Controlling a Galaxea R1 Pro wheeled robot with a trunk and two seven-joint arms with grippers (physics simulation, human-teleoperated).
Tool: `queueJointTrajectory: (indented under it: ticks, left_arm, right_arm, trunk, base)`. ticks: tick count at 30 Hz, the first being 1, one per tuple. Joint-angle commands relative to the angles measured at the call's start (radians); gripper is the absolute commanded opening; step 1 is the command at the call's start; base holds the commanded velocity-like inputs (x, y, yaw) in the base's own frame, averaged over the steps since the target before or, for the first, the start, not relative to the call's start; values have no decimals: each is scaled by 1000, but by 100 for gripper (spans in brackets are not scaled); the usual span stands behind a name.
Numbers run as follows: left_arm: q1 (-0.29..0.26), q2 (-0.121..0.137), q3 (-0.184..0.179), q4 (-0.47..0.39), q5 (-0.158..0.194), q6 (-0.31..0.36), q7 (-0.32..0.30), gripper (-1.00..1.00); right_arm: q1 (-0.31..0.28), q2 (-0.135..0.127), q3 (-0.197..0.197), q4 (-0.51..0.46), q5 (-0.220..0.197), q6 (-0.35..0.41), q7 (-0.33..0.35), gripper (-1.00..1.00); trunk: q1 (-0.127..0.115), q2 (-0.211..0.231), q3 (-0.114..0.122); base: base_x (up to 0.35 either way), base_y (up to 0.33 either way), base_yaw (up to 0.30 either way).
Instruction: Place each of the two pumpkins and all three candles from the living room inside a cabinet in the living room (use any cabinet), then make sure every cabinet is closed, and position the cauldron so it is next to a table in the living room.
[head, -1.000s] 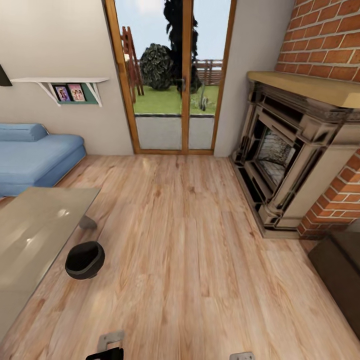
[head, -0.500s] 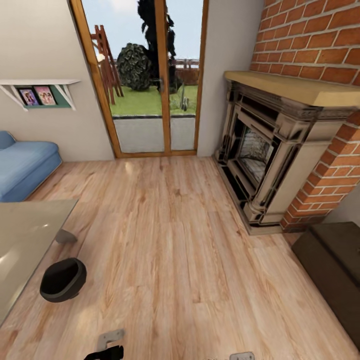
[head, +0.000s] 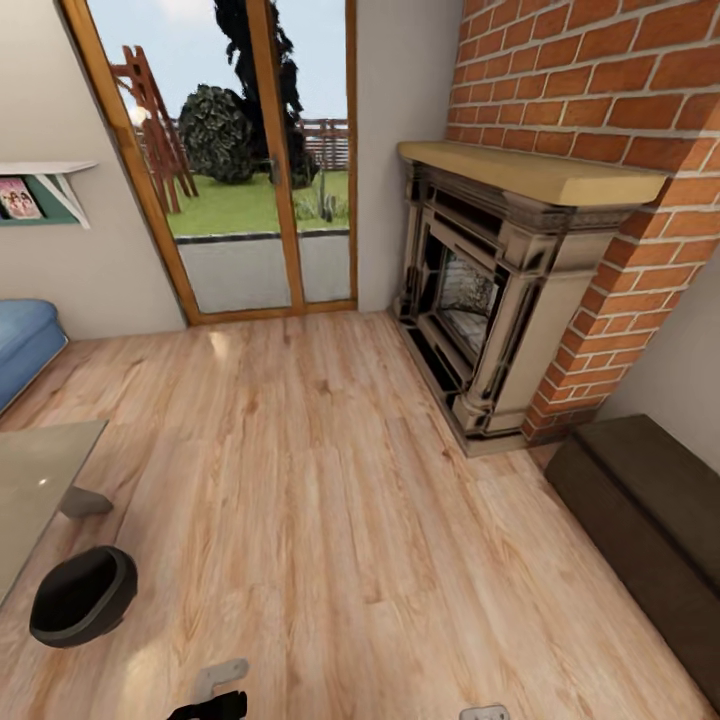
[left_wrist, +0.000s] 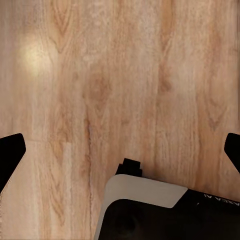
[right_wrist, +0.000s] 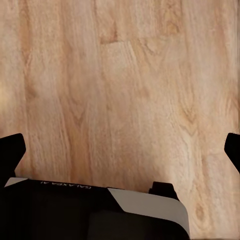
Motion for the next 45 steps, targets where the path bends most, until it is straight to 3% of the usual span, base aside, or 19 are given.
queueJointTrajectory:
  ticks: [1, 45]
  left_arm:
    - [0, 1, -8, -2, 10, -3, 6, 100]
    - [0, 4, -8, -2, 10, -3, 6, 100]
  right_arm:
    - [-1, 0, 8, 1, -5, -4, -6, 100]
    - [-1, 0, 4, 6, -6, -4, -4, 100]
  trunk:
    - [0, -2, -2]
    - [0, -2, 0]
  base:
    - [40, 151, -265]
    - [229, 183, -267]
